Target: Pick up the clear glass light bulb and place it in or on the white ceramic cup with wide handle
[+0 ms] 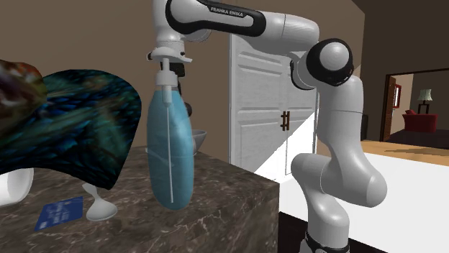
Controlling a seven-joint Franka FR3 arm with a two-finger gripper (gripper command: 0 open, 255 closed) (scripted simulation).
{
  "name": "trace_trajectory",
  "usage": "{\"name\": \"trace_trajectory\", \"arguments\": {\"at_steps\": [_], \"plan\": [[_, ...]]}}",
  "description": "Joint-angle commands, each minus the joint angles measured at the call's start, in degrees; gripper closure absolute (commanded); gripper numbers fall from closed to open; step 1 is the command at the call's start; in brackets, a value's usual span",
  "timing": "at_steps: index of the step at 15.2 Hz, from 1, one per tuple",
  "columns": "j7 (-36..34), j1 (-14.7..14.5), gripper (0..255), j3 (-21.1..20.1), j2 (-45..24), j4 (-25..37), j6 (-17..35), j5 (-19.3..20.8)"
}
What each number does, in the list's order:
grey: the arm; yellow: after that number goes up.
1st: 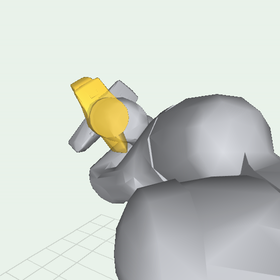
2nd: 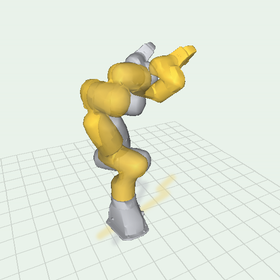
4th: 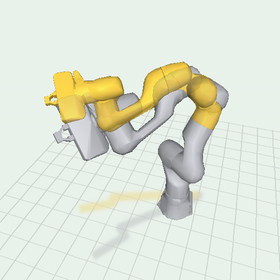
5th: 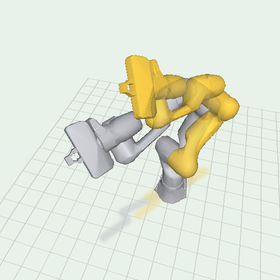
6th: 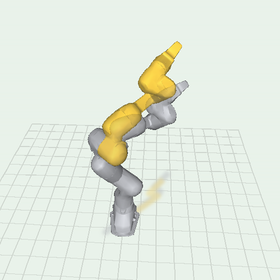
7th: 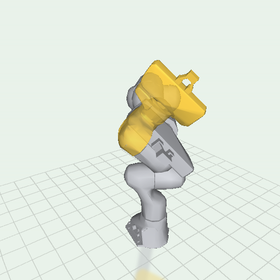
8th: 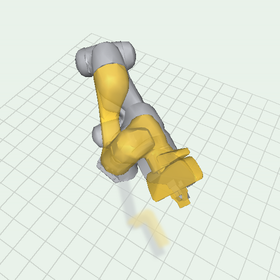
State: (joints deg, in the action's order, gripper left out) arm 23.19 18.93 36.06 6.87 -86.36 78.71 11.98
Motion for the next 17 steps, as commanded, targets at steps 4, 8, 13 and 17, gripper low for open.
{"name": "trace_trajectory", "arguments": {"at_steps": [4,8,13,17], "plan": [[-1.6,-0.1,255,-0.6,2.2,-6.0,4.1,1.0],[-2.6,-0.1,255,-0.8,3.5,-10.3,7.1,1.7],[-2.6,-0.1,255,-0.8,3.5,-10.3,7.1,1.7],[-2.6,-0.1,0,-0.8,3.5,-10.3,7.1,1.7]]}}
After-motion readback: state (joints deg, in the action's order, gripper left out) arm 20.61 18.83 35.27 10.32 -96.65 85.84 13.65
